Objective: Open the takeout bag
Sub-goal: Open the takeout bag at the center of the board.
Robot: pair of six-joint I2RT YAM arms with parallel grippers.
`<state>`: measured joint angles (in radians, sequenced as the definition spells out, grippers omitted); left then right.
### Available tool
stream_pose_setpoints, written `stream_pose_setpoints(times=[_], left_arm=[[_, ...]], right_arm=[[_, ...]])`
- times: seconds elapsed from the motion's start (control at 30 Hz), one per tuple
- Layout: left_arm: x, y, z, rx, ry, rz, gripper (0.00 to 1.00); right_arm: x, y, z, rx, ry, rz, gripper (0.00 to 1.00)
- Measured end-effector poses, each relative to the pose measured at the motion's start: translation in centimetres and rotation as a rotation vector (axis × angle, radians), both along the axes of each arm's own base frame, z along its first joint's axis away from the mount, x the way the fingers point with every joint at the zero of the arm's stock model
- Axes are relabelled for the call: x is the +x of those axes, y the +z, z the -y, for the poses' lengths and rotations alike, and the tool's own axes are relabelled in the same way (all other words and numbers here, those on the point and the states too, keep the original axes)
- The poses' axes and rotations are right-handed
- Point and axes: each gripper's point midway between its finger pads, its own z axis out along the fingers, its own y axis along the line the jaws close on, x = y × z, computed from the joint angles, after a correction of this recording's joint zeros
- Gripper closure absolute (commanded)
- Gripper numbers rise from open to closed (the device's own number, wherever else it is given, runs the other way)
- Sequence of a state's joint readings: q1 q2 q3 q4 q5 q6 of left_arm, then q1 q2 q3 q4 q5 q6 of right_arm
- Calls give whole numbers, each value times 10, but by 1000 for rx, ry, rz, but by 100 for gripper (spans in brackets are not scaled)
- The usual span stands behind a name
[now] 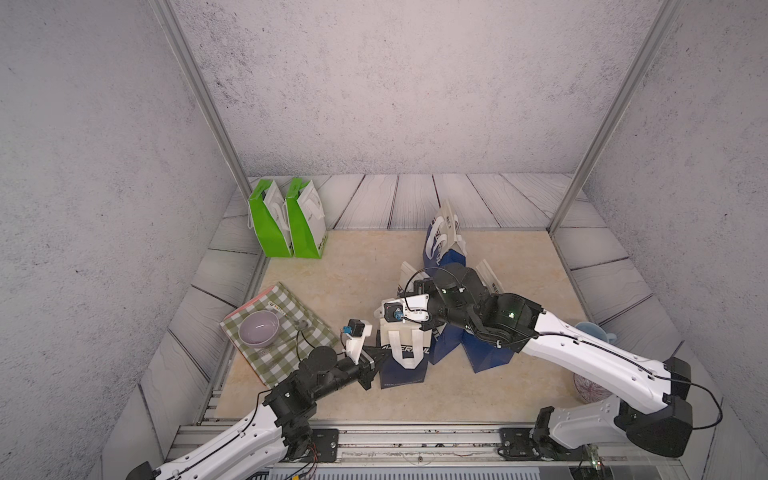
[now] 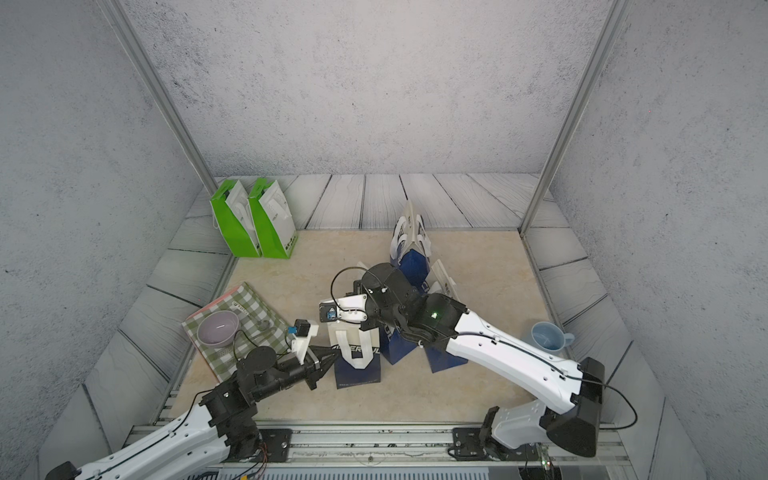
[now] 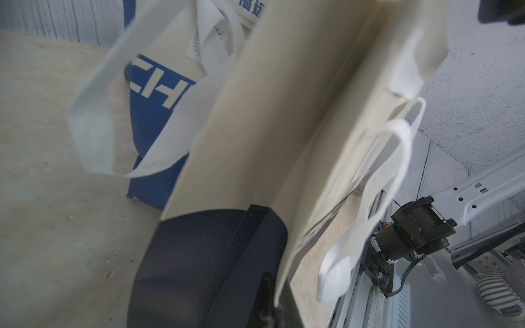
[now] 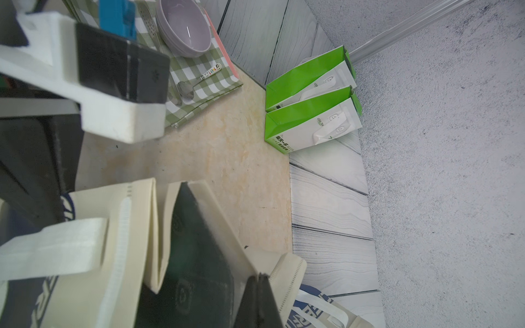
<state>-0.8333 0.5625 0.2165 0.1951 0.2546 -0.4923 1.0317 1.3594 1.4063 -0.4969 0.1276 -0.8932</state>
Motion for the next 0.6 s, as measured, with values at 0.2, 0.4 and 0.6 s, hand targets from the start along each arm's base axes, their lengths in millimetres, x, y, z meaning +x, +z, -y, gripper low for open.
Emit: stream_pose_setpoints(times=[0.2,0.4,0.6], left_arm=[[0,-1,0,8,-1,3,76],[-1,2,-1,21,-4,5,54],[1,41,0,-13,-6,77,51]], right_arm=[[7,-1,-6,-12,3,-56,92],[17,13,-13,41,-43,-98,77],[20,22,-11,104,-76,-150,73]])
